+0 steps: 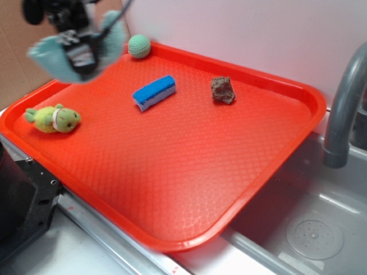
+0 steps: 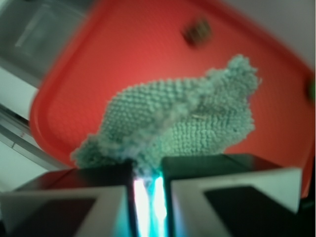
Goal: Grab the blue cloth.
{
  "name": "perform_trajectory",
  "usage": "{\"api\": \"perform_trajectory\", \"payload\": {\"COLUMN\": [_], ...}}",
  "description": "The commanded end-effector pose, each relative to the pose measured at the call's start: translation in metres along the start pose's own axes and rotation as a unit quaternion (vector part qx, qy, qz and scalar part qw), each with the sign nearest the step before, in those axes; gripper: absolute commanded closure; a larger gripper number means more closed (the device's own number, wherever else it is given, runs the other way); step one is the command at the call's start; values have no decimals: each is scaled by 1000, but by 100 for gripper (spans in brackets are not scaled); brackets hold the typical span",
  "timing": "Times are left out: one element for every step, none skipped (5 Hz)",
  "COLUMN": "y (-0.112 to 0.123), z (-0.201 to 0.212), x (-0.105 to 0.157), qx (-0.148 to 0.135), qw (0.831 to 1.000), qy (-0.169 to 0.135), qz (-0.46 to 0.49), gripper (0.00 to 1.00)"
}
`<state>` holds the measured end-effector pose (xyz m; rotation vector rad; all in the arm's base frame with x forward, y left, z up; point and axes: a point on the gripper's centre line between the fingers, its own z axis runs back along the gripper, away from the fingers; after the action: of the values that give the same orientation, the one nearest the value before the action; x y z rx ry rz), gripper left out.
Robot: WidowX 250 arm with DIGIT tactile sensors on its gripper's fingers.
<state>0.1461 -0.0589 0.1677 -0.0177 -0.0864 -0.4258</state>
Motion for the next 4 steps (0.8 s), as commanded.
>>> {"api": "perform_trajectory", "payload": {"y": [-6,9,23,25], "z": [-17,-27,-27,-10], "x": [-20,-22,-11,5], "qx": [-16,37,44,62], "qw": [968,945,943,948], "qy": [21,16,39,15], "qz": [248,325,327,313], "gripper": [100,100,100,100]}}
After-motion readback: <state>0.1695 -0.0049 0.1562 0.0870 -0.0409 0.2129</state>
